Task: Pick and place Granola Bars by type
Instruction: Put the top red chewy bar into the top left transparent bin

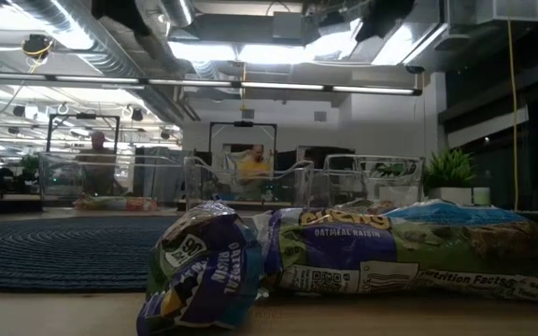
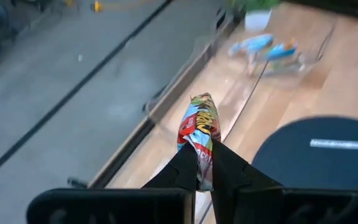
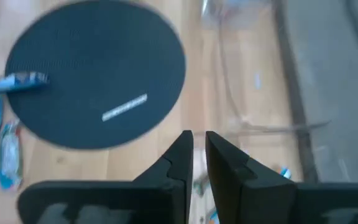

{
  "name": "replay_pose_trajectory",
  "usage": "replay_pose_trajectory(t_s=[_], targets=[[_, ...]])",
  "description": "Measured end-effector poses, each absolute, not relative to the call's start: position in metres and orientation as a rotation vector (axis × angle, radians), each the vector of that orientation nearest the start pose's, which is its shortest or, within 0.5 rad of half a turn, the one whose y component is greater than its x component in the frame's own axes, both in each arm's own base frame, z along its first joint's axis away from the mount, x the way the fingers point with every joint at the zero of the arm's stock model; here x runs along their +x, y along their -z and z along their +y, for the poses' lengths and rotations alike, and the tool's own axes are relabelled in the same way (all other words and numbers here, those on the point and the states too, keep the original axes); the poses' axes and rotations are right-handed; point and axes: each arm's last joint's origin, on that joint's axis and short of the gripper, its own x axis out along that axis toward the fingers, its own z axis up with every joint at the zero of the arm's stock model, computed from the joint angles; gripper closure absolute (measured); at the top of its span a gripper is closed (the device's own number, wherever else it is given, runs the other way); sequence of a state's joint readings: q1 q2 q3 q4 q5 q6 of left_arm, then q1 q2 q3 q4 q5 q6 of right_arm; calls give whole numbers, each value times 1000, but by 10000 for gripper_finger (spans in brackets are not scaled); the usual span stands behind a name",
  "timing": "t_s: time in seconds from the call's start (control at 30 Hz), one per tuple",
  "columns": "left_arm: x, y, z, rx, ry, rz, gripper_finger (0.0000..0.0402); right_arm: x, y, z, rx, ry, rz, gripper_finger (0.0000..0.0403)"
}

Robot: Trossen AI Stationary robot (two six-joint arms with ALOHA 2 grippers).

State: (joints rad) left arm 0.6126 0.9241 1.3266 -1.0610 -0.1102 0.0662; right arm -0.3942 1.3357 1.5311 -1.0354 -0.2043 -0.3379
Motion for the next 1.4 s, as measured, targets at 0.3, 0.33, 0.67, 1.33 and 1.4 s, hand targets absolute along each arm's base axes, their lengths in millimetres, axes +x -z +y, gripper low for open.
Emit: replay_pose_trajectory(t_s=[0.3, 0.33, 0.67, 1.33, 1.4], targets=[[111, -391, 110, -153, -714, 843, 388, 209, -400, -78, -61, 79, 700, 356], [111, -389, 114, -161, -709, 849, 387, 207, -400, -78, -52, 81, 703, 356], [119, -366, 147, -272, -665, 900, 387, 204, -385, -76, -35, 74, 748, 356], [96, -248, 175, -417, -720, 930, 387, 204, -385, -76, -23, 75, 752, 356], [94, -242, 175, -424, -731, 942, 387, 204, -385, -76, -14, 78, 751, 356]])
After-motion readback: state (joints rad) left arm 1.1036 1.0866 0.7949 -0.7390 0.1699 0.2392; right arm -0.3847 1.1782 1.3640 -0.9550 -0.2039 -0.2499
